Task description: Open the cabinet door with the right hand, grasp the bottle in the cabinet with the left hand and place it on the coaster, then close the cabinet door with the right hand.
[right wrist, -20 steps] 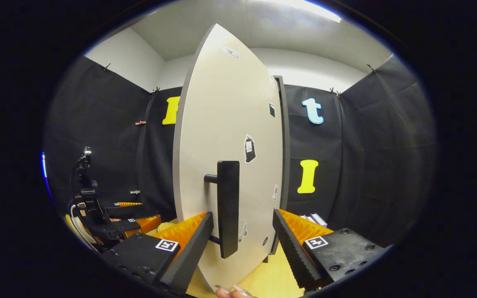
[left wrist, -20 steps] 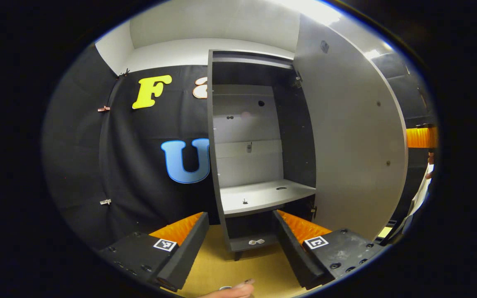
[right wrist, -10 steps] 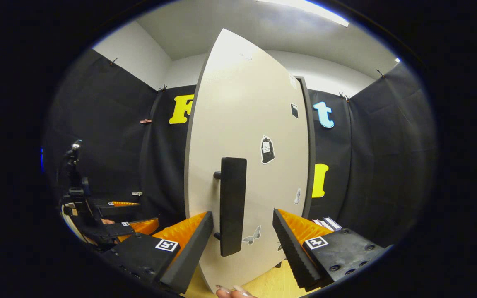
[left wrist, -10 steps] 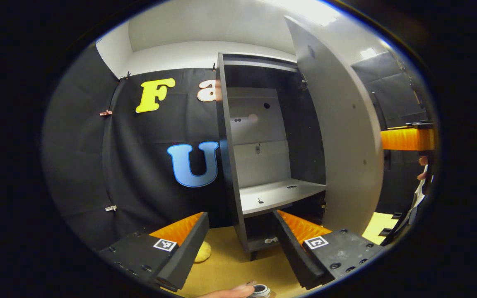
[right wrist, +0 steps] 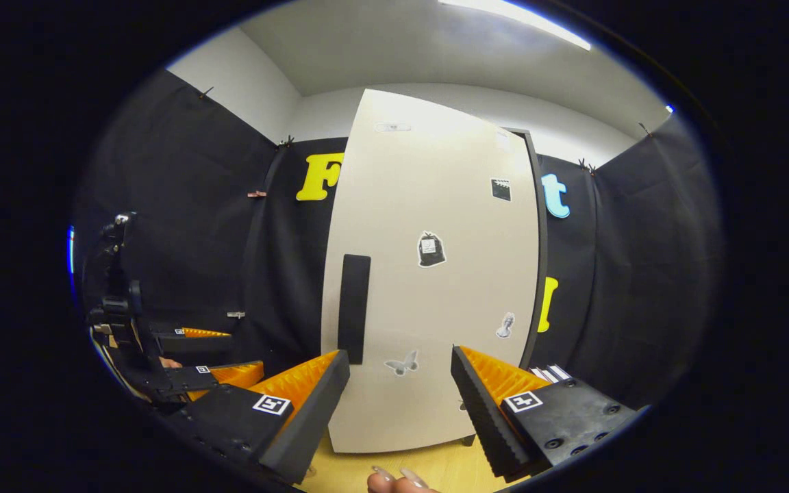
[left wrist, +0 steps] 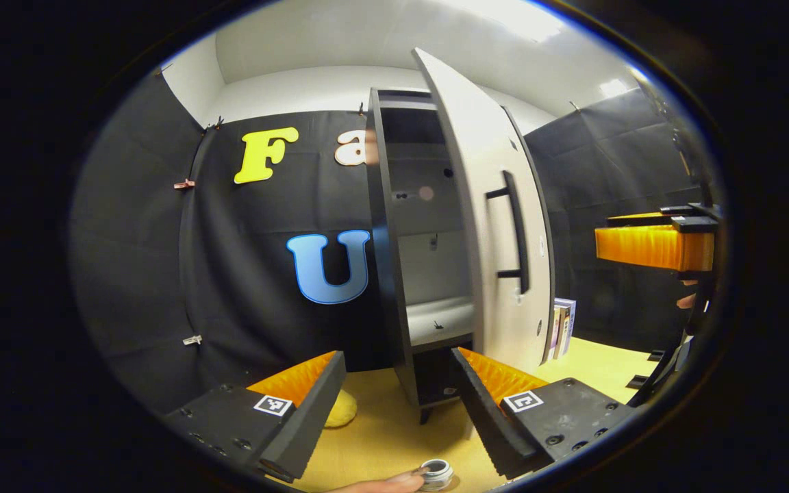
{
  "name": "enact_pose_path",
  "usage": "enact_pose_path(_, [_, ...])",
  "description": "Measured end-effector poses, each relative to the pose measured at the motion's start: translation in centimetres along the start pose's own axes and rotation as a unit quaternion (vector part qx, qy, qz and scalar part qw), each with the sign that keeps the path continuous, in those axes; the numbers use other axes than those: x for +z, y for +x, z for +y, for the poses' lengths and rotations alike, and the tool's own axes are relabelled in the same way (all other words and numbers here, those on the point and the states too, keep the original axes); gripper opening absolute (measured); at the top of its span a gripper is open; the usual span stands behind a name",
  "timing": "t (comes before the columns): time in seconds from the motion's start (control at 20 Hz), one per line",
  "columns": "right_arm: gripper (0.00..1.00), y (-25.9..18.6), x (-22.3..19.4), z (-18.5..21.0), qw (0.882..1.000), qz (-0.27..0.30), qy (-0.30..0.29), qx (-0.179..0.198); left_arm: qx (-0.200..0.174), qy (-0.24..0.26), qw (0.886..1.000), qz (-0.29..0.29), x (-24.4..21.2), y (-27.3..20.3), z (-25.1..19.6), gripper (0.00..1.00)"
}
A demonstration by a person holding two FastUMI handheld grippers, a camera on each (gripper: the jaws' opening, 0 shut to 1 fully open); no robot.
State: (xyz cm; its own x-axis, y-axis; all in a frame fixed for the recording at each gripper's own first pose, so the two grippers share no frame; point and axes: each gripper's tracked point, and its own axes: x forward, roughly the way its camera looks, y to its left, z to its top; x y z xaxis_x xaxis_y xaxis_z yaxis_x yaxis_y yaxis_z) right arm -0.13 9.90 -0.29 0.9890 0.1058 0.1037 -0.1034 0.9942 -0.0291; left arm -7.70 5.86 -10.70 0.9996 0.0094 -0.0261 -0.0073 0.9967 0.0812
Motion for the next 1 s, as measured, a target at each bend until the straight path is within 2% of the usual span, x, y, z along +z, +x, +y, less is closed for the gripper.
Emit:
enact_pose_path(0.1, [0.97, -0.4, -0.2, -1.1, 1.0, 0.004, 0.004, -0.016, -0.008, -0.003, 1.0, 0.001, 0.2, 0.0, -1.1, 0.96])
enact_pose_path(0.15, [0.97, -0.7, -0.4, -1.7, 1.0, 0.004, 0.005, -0.023, -0.012, -0.004, 1.0, 0.001, 0.3, 0.0, -1.7, 0.99])
enact_pose_path(0.2, [0.96, -1.0, -0.4, -2.3, 0.999, 0.004, 0.006, -0.032, -0.016, -0.004, 1.0, 0.002, 0.4, 0.0, -2.2, 0.96])
enact_pose_path(0.25, [0.96, -1.3, -0.5, -2.7, 0.999, 0.003, 0.006, -0.04, -0.018, -0.005, 1.0, 0.003, 0.4, 0.0, -2.7, 0.99])
enact_pose_path(0.3, [0.96, -1.4, -0.6, -3.2, 0.999, 0.003, 0.006, -0.047, -0.021, -0.007, 1.0, 0.004, 0.6, 0.1, -3.2, 0.96])
enact_pose_path(0.4, [0.97, -1.7, -0.9, -4.2, 0.998, 0.007, 0.01, -0.056, -0.025, -0.009, 1.0, 0.004, 0.9, 0.0, -4.3, 0.96])
enact_pose_path(0.65, [0.97, -2.0, -1.0, -5.8, 0.998, 0.008, 0.037, -0.053, -0.025, -0.006, 1.0, -0.007, 2.2, -0.2, -6.2, 0.95])
enact_pose_path(1.0, [0.97, -2.4, -1.2, -7.2, 0.998, 0.005, 0.032, -0.045, -0.018, -0.019, 1.0, -0.016, 3.5, 0.0, -7.7, 0.96])
